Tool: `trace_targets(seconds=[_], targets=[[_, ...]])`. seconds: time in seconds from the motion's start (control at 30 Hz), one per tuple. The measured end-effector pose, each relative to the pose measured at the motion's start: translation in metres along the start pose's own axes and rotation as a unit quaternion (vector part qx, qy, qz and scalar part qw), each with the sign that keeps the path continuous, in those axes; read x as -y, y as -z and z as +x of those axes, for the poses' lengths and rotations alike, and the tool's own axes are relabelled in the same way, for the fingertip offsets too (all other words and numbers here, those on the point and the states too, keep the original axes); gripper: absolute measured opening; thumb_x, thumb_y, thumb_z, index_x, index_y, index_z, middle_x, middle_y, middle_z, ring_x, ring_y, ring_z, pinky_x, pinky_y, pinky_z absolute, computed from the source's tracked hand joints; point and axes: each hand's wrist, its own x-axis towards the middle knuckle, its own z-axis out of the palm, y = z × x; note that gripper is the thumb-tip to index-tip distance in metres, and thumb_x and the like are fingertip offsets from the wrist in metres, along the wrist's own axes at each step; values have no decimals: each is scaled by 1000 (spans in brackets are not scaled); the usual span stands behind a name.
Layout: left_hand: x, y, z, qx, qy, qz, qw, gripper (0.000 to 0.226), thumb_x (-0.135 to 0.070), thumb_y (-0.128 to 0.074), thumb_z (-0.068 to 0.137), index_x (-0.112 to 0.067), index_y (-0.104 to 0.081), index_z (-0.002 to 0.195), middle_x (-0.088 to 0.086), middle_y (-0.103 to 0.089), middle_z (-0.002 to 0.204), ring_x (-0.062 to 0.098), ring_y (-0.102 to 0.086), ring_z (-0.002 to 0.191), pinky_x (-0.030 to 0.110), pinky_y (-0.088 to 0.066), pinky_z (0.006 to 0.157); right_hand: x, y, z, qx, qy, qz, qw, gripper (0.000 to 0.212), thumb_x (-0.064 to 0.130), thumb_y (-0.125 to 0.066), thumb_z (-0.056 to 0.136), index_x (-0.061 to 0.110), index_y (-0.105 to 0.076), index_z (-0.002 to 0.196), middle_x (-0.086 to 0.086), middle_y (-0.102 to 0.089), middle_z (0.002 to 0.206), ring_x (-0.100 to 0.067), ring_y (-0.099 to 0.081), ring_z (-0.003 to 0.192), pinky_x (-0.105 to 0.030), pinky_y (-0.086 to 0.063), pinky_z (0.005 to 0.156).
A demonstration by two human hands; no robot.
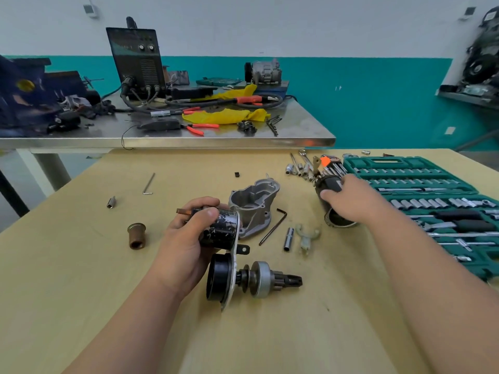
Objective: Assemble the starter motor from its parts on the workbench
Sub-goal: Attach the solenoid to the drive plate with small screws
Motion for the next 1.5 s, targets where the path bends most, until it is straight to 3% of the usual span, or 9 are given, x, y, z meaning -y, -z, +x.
trace_targets(seconds=[0.17, 0.27, 0.47, 0.67, 0.8, 1.0, 1.1, 1.27, 1.5], targets=[[0, 0, 1, -4, -3, 1, 1000, 14, -17, -66, 71, -24, -73, 81, 9, -71, 87, 38, -71, 82, 49, -53, 72, 31, -29, -4, -90, 105, -49, 989, 45, 32, -59, 86, 18, -53, 129, -10, -52, 126, -26, -52, 103, -40, -50, 86], [2, 2, 0, 11, -8, 2, 1000, 14, -21, -70, 69, -24, -72, 82, 9, -71, 88, 36, -72, 80, 43, -58, 63, 55, -46, -14, -139, 223, -73, 962, 34, 28, -51, 92, 18, -56, 125, -3, -57, 124, -22, -49, 117, -41, -41, 101], [7, 1, 0, 9, -8, -1, 1000, 17, -17, -58, 75, -23, -73, 80, 13, -72, 87, 35, -72, 75, 39, -58, 55, 107, -70, -29, -76, 319, -137, 935, 30, 17, -47, 81, 24, -66, 103, -1, -65, 104, -23, -52, 102, -44, -33, 91], [8, 0, 0, 13, -2, -3, 1000, 18, -18, -57, 75, -25, -74, 79, 14, -71, 86, 33, -72, 75, 38, -58, 54, 101, -68, -28, -54, 392, -22, 918, 43, 13, -42, 91, 25, -52, 131, 1, -58, 133, -20, -51, 122, -43, -31, 104], [9, 1, 1, 14, -2, -6, 1000, 18, -19, -58, 74, -26, -74, 79, 11, -72, 88, 34, -73, 77, 38, -58, 56, 71, -46, -9, -176, 239, 203, 933, 34, 20, -48, 95, 20, -57, 128, 2, -61, 126, -14, -56, 113, -34, -45, 96], [10, 4, 3, 29, 10, -20, 999, 16, -22, -65, 69, -24, -73, 83, 9, -72, 91, 35, -72, 80, 37, -58, 58, 0, -33, 22, -103, 23, -30, 994, 44, 25, -48, 93, 12, -46, 135, -10, -51, 136, -30, -46, 124, -47, -35, 105], [7, 2, 2, 42, 28, -18, 999, 28, -27, -75, 55, -23, -73, 82, 10, -71, 92, 35, -71, 80, 38, -58, 60, -7, -37, 23, -55, 0, -51, 997, 51, 26, -49, 92, 12, -41, 140, -13, -45, 142, -32, -39, 131, -50, -29, 111], [7, -4, 1, 32, 47, -29, 998, 31, -24, -75, 54, -19, -70, 84, 11, -68, 92, 37, -68, 80, 39, -56, 59, 30, -26, 9, -158, 180, 54, 969, 36, 19, -44, 97, 16, -52, 132, -8, -58, 130, -27, -53, 117, -40, -41, 97], [4, -4, -1, 12, 40, -32, 999, 15, -15, -62, 69, -20, -73, 78, 9, -69, 90, 34, -61, 84, 37, -55, 61, 112, -40, -36, -16, 349, -3, 937, 31, 26, -44, 96, 24, -58, 124, 2, -61, 125, -19, -57, 109, -36, -48, 91]])
